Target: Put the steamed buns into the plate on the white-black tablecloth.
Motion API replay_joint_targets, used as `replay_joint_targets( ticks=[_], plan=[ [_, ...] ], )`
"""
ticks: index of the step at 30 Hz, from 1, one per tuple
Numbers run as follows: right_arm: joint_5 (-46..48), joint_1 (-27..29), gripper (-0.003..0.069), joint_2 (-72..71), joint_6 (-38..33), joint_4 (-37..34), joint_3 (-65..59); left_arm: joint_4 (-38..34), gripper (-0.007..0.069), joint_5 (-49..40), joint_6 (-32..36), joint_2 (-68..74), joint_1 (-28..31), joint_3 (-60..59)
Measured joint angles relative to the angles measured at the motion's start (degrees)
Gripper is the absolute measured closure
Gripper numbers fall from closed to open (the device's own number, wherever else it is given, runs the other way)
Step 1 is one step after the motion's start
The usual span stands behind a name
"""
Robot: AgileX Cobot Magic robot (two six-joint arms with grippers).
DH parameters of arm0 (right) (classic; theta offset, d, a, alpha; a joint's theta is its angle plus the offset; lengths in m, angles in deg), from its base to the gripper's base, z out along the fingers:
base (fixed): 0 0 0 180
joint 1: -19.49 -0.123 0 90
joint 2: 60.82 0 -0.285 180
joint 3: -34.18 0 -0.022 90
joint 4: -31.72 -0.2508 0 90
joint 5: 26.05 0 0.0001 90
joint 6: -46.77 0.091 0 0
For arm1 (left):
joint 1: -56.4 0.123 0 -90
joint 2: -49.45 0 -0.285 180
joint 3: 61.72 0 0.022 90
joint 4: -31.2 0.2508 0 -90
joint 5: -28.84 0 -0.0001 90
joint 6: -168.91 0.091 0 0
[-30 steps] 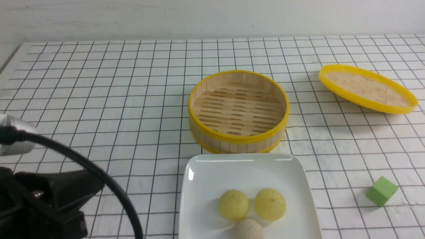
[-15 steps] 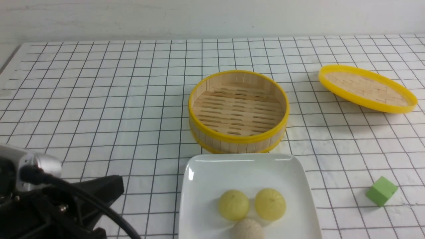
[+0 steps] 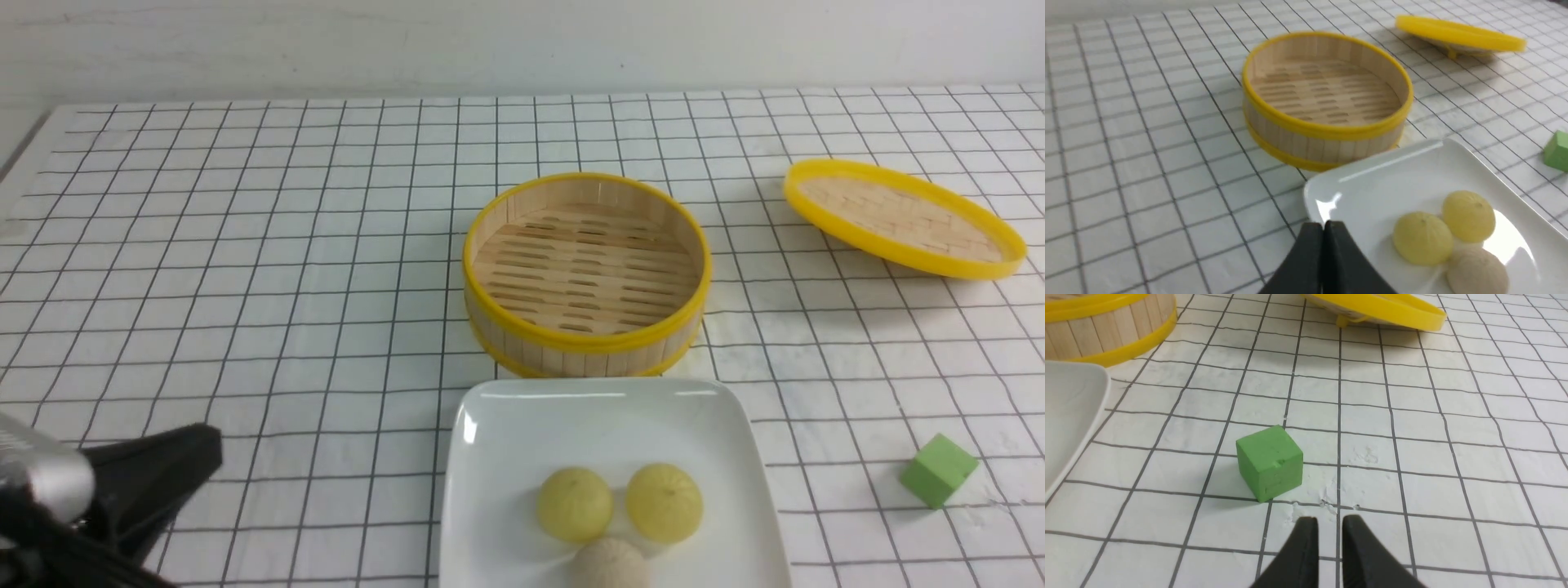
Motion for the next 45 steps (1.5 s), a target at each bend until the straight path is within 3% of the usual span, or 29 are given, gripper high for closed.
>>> replay_joint_targets(
  ticks=[3, 6, 14, 22, 26, 45],
  plan=[
    [0.00, 0.00, 0.0538, 0.00, 0.00, 0.00, 0.00, -2.23, 0.0599, 1.86, 4.27, -2.96, 6.79, -2.73],
    [0.00, 0.00, 0.0533, 0.00, 0.00, 0.00, 0.00, -6.29, 0.0594, 3.01, 10.41, -10.29, 18.58, -9.39],
    [0.00, 0.00, 0.0524, 0.00, 0.00, 0.00, 0.00, -7.56, 0.0587, -1.66, 10.42, -23.04, 34.71, -19.32],
    [0.01, 0.00, 0.0519, 0.00, 0.00, 0.00, 0.00, -6.84, 0.0580, -3.23, 7.18, -23.50, 36.28, -23.27],
    [0.01, 0.00, 0.0511, 0.00, 0.00, 0.00, 0.00, -4.57, 0.0577, -3.05, 1.99, -23.54, 35.39, -23.31],
    [0.01, 0.00, 0.0484, 0.00, 0.00, 0.00, 0.00, -2.77, 0.0570, -3.05, 1.01, -23.54, 32.30, -23.31]
  ],
)
